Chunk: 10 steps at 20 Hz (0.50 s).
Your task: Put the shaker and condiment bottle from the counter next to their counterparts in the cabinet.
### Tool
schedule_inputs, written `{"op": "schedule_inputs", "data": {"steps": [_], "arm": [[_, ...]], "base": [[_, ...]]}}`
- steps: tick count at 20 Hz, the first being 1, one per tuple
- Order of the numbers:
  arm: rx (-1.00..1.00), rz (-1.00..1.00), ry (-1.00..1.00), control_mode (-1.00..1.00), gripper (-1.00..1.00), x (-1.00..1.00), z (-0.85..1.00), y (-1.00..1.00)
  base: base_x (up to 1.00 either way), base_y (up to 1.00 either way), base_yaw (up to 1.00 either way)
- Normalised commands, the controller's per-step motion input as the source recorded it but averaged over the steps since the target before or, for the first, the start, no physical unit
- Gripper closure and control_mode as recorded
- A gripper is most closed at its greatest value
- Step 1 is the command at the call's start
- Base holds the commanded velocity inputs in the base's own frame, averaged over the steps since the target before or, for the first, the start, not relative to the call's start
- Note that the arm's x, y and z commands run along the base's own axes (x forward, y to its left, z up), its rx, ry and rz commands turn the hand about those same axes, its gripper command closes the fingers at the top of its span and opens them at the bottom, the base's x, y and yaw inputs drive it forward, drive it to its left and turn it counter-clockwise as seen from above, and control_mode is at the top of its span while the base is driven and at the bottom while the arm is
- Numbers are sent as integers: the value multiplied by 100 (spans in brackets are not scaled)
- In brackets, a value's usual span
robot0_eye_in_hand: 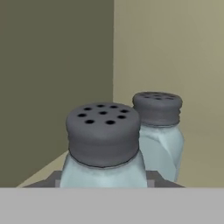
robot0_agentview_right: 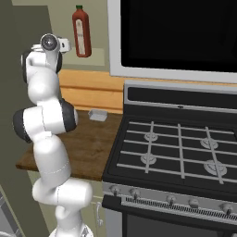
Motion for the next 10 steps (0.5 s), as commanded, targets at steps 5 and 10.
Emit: {"op": "schedule_inputs", "data": {"steps": [5,10], "arm": [[0,0,0,-100,100,10,-26,0],[0,0,0,-100,100,11,-25,0]], "base": [[0,0,0],[0,0,0]]}}
